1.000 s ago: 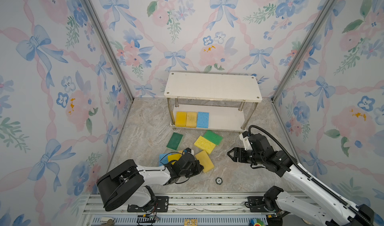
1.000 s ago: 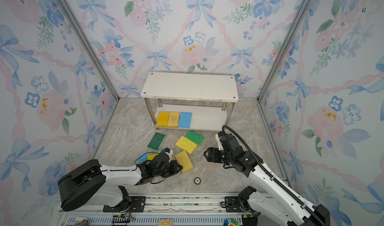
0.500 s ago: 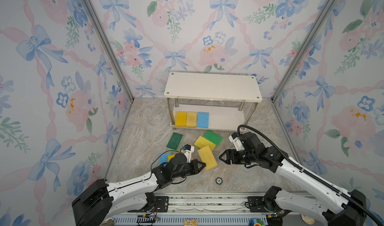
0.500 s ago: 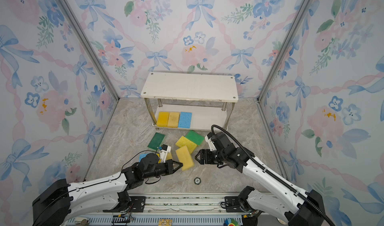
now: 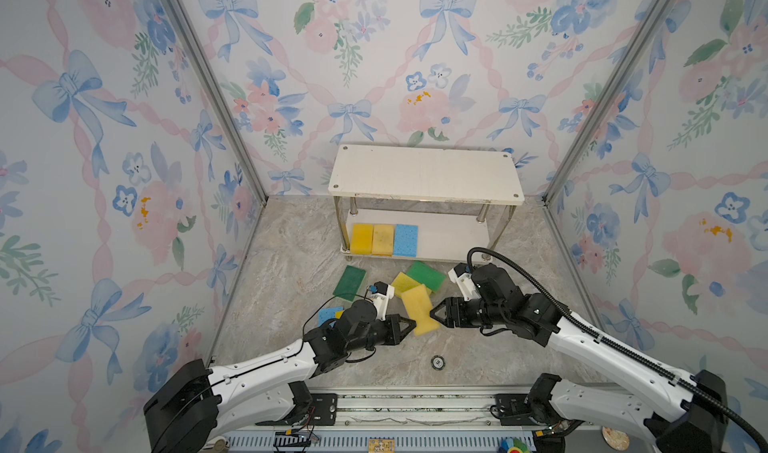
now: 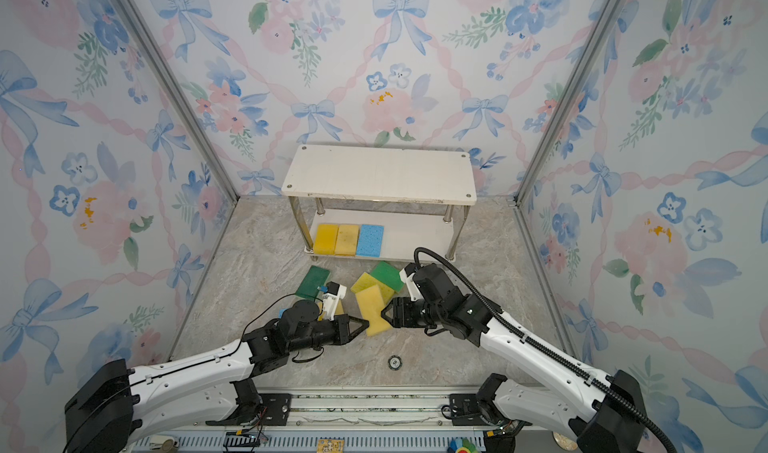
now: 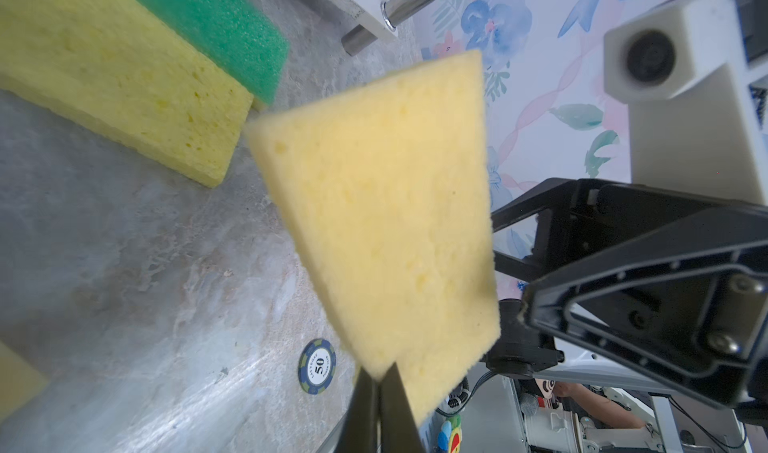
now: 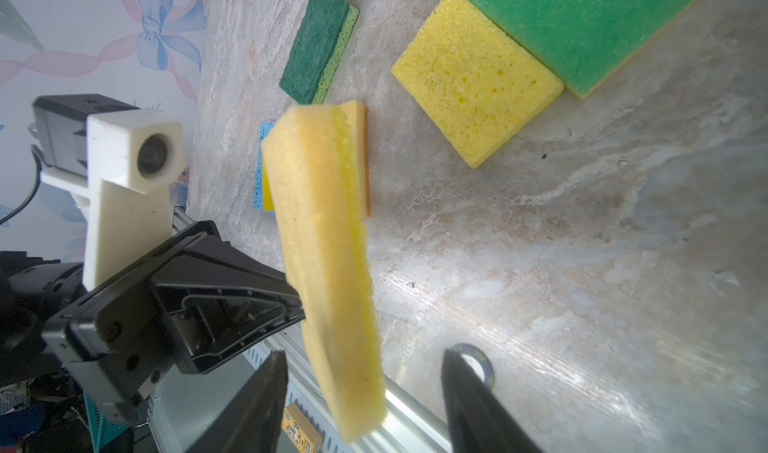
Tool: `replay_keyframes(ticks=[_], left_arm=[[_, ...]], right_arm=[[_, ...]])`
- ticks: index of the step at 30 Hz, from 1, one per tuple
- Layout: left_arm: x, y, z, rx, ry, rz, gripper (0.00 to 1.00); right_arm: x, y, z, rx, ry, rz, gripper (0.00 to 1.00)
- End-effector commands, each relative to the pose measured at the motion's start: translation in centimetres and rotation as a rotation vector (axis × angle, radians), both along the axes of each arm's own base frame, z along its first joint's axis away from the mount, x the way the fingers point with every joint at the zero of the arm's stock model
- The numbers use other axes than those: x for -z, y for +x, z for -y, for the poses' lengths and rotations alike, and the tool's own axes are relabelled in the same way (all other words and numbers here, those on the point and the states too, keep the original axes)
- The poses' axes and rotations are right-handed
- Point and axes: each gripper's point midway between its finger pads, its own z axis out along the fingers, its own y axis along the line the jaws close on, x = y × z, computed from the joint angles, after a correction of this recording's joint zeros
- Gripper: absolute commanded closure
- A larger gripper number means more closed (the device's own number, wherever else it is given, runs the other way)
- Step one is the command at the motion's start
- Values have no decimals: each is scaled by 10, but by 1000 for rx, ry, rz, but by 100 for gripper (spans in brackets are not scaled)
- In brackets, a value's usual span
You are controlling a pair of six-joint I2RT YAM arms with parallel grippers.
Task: Place and organize the cleaning sponges onto the shelf
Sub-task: 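Hold the beige sponge with the left gripper while the right gripper grasps it, then carry the beige sponge toward the shelf with the right gripper while the left releases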
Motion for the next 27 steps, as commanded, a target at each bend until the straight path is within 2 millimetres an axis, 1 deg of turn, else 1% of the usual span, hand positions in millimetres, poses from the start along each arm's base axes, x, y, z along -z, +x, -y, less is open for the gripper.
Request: replay_keyframes(ticks=[1,5,10,14,17,27], left_arm=[[-8,1,1,11,3,26,100],[-7,3,-1,2,8,25,100],[-8,4,-1,-3,6,26,100],[-10,6,-3,-8,3,28,100],[-10,6,-4,-13,-2,29,100],[-12,7,-6,-20,-8,27,100]], right_arm=[[-9,2,-8,0,20,22,45],[-6,-1,-11,-7,6,27,50],[-2,-5,-18,-18,8,20,53],[0,-6,-18,-19,-4,21,56],[2,-6,-18,-13,-12,19,60],[5,-7,-20,-11,-25,23,86]])
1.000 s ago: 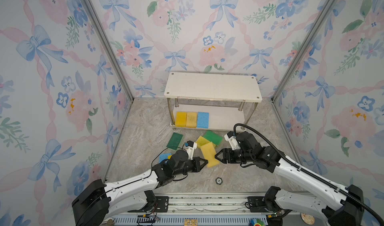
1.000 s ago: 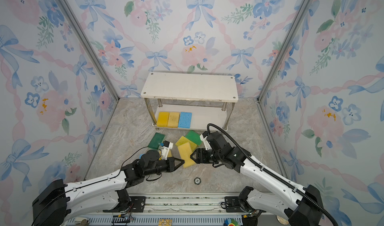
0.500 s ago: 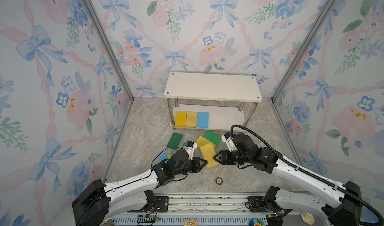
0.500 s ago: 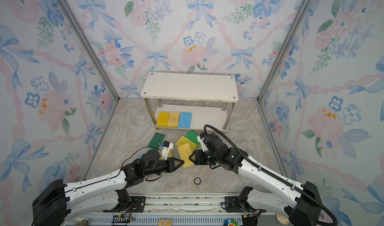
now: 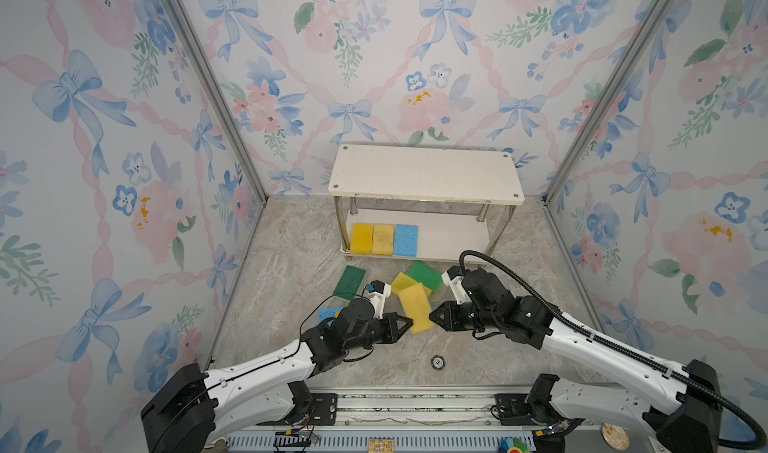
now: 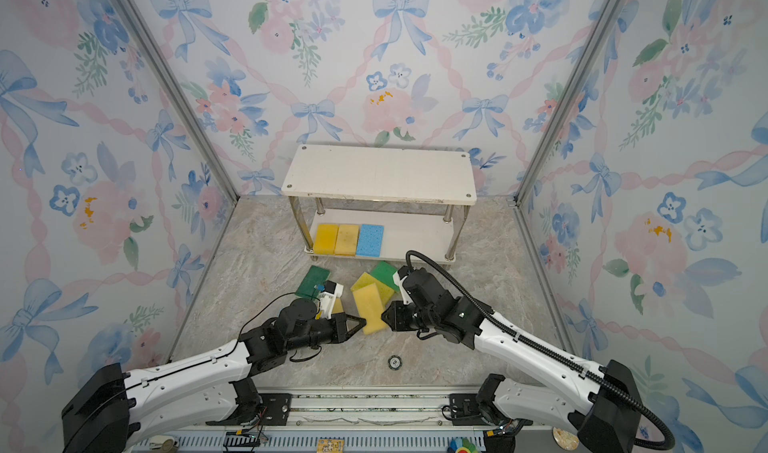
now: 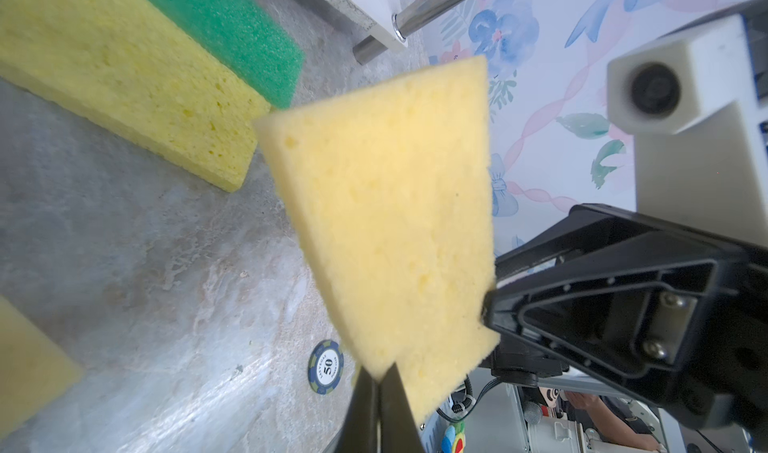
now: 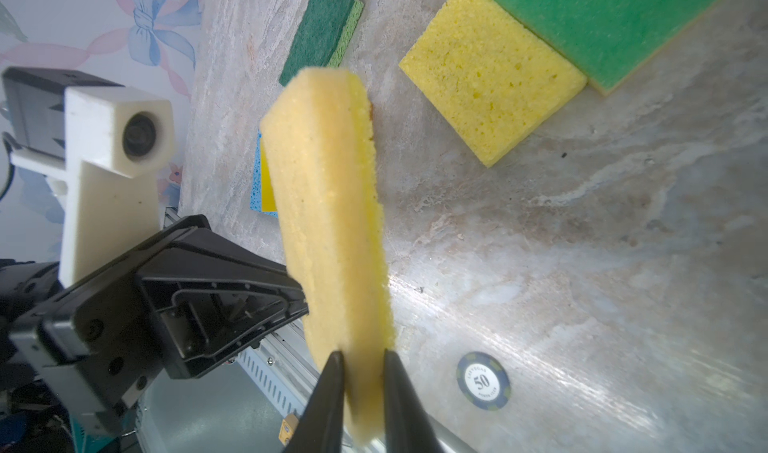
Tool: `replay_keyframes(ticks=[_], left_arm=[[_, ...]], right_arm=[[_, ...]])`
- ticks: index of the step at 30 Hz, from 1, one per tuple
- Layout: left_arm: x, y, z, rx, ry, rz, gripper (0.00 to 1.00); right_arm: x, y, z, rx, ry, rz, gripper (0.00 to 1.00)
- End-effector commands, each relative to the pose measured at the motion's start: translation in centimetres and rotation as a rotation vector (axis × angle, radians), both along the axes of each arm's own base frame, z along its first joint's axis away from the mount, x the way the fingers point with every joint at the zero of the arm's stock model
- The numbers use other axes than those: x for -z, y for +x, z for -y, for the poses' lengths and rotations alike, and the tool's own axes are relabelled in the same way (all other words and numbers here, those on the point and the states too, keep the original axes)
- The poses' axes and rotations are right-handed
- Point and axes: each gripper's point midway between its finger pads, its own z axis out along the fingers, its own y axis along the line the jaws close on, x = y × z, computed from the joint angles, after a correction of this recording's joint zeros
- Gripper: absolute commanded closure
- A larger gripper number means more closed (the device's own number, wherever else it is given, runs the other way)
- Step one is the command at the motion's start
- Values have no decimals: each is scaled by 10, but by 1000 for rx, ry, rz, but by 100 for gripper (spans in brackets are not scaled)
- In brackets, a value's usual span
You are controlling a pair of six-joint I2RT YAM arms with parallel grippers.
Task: Place and organize the cleaning sponges onto the shelf
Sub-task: 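Carry the beige sponge toward the shelf with the right gripper while the left releases, then move the beige sponge onto the lower shelf with the right gripper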
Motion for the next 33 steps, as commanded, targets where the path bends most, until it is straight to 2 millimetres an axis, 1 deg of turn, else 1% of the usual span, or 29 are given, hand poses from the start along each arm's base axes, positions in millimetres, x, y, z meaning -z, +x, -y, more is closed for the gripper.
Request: replay_keyframes(ticks=[1,6,7,8,9,11,13,15,18,21,27,30,33], left_arm=[[-11,3,2,4,-15,31,100],[-11,4,2,3,-14,33,99],[-12,4,1,1,-15,35,93],[-12,5,0,-4,-16,36,83],[-12,6,-2,-12,-17,34,76],[-14,8,-5,-21,-24,33,67],[-20,10,-9,-30,-35,38,54],[-26,12,-15,-46,-40,50,45],[-36,18,-30,-88,-42,74,33],[-42,23,-50,-142,-49,91,28],[-49,26,-87,-238,-82,117,23],[-46,25,-97,-270,-102,113,22],[-44,25,-104,-297,-112,109,21]], right_arm=[[-1,-1,-5,-8,-4,9,88],[-2,2,-7,18,17,13,99],[-3,3,-5,30,18,19,100],[-4,4,-4,40,19,26,100],[-4,5,-1,54,15,34,100],[-5,10,4,85,11,48,100],[-6,17,9,118,13,50,100],[-6,24,14,151,16,45,100],[-12,36,22,198,26,56,100],[-19,53,33,258,37,89,100],[-27,93,64,388,33,172,100],[-27,112,76,424,5,203,100],[-28,134,82,447,-14,247,100]])
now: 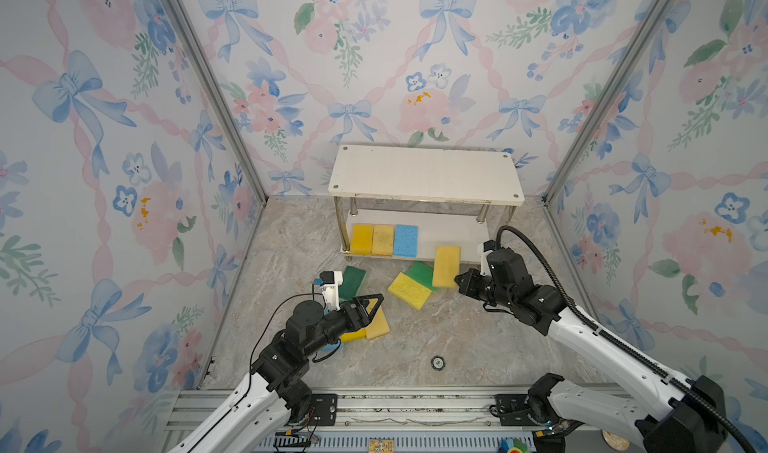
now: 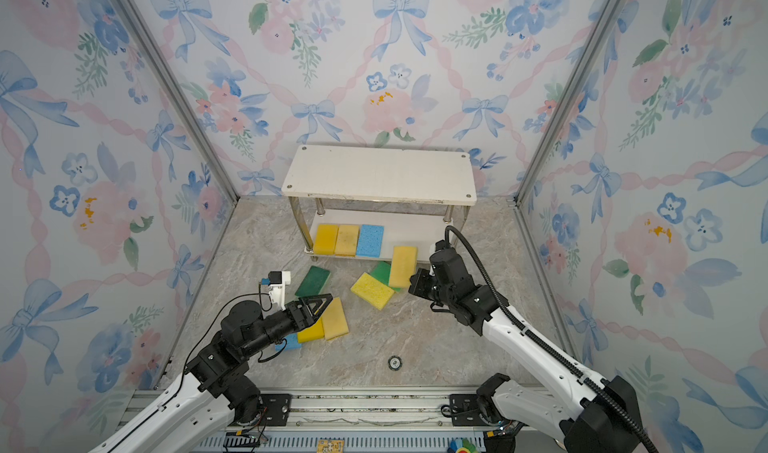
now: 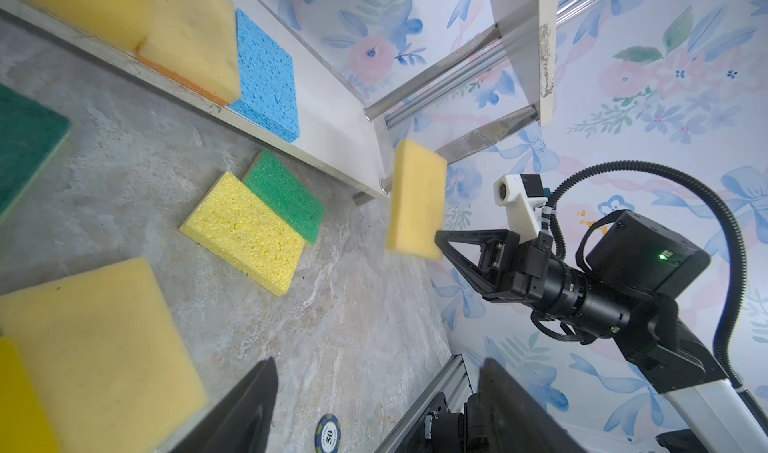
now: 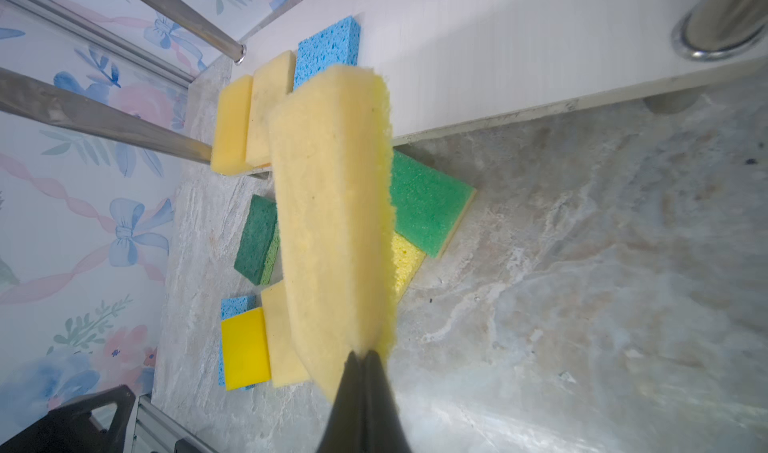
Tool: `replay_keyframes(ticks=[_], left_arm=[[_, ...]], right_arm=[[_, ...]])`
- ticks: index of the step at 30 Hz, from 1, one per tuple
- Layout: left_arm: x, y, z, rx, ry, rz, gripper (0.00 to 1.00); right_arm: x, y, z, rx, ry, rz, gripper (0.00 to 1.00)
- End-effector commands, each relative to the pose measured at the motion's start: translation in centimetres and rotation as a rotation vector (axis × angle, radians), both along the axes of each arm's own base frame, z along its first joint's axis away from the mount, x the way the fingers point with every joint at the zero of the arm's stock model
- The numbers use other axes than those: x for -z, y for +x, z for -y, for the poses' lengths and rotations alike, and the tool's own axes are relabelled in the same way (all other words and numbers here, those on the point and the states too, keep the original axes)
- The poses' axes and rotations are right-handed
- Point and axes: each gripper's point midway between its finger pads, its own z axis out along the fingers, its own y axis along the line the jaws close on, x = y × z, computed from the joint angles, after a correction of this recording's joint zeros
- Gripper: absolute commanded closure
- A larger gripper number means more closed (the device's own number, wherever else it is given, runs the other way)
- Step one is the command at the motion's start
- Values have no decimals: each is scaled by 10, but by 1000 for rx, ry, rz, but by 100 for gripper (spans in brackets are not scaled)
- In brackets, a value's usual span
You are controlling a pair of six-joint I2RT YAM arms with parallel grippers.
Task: Place and organize the cleaning sponges onto the shelf
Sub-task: 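Move the beige sponge onto the lower shelf with the right gripper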
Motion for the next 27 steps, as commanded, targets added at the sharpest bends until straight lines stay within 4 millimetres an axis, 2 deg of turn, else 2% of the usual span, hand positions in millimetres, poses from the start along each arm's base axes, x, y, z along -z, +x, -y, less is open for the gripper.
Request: replay_keyframes(ticks=[1,7,13,19,27], left_arm=[[19,-4,-6,-11,17,-56,21],[17,-7,-12,-26,18,-59,19],[18,-12,-19,-40,25,-67,18],[16,-17,-24,-45,35,-65,17],[19,-19,-28,-61,33,-67,16]], right_arm=[[-13,31,3,20,-26,95,100],[-9,72,-9,18,-26,133,100],[4,101,-27,8,-9,140,100],[18,119,-38,-1,-15,118,100],[40,133,-44,-30,-17,56,100]])
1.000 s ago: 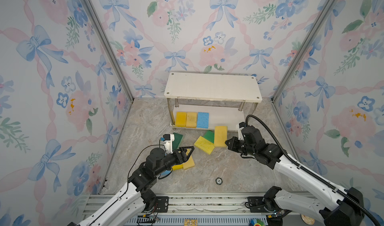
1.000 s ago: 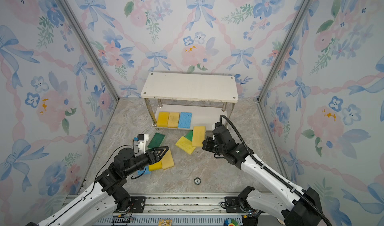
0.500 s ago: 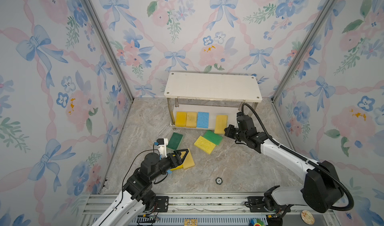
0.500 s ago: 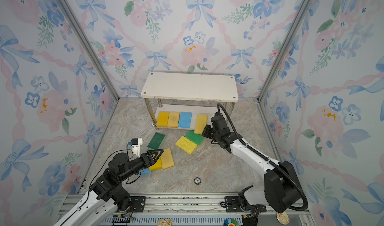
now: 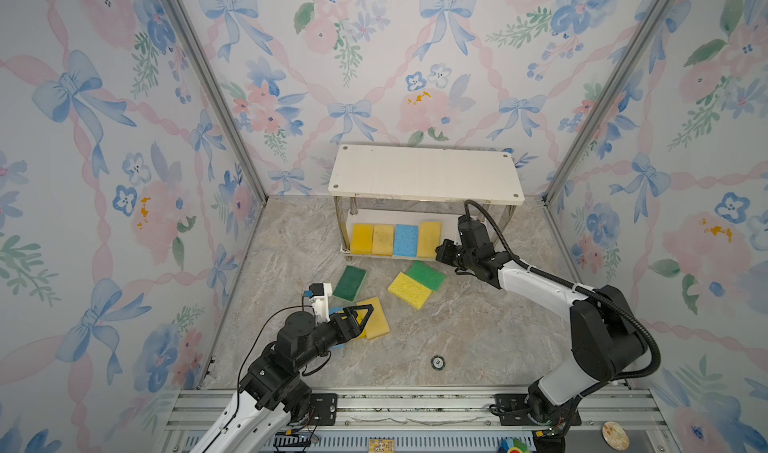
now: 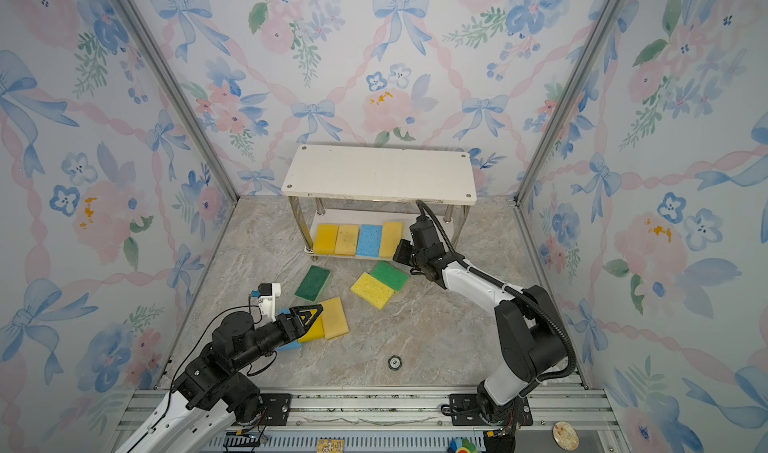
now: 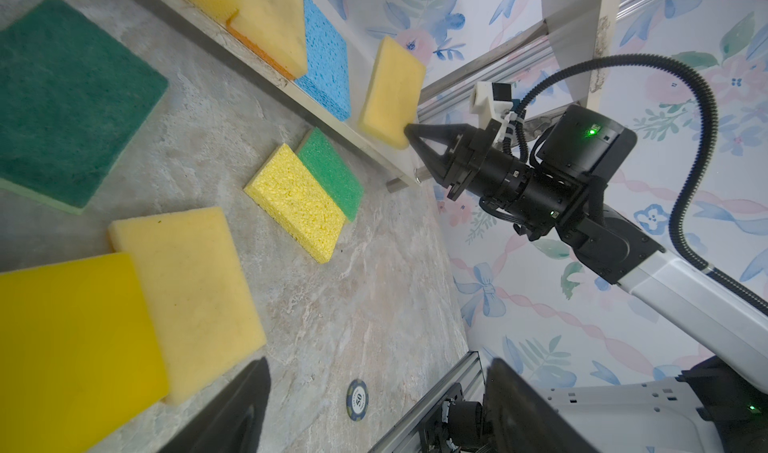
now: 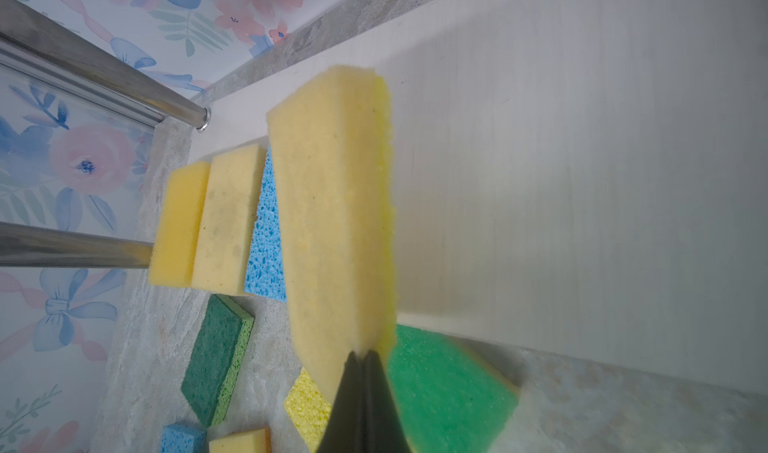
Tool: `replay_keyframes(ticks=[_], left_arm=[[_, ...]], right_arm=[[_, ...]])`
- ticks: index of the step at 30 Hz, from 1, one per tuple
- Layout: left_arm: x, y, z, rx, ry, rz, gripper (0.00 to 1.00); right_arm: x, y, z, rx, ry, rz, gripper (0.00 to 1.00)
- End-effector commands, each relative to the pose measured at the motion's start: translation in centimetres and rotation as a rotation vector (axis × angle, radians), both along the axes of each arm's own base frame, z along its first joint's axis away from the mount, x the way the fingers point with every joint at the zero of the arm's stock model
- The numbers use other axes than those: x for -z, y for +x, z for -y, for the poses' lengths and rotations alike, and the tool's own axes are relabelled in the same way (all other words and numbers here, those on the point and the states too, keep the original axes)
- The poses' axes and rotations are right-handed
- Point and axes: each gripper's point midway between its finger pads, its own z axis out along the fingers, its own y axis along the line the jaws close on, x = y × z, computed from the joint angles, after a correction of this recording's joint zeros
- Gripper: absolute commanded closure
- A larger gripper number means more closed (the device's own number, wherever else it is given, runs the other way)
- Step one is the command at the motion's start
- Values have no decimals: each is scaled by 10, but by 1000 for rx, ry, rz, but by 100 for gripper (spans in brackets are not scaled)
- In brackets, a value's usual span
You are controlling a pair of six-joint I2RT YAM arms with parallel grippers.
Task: Place and organize the cleaning sponges onto the shelf
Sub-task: 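Move the beige sponge onto the lower shelf with the right gripper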
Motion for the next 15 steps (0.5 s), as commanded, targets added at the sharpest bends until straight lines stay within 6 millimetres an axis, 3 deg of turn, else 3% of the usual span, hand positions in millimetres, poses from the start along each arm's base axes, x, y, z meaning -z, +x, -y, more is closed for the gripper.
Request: replay_keyframes(ticks=[1,10,11,15], left_arm=[[-3,0,-6,-25,-1,8,16],[1,1,-6,-29,8,-1,16],[1,2,-6,-29,10,-2,16],[3,3,-6,-29,21,-5,15]], right_arm=[[1,13,-2,-19,8,1,100],[15,17,3,-5,-2,-33,99],[16,17,4,-4,0,-33,96],[17,19,4,-4,-2,-38,67]])
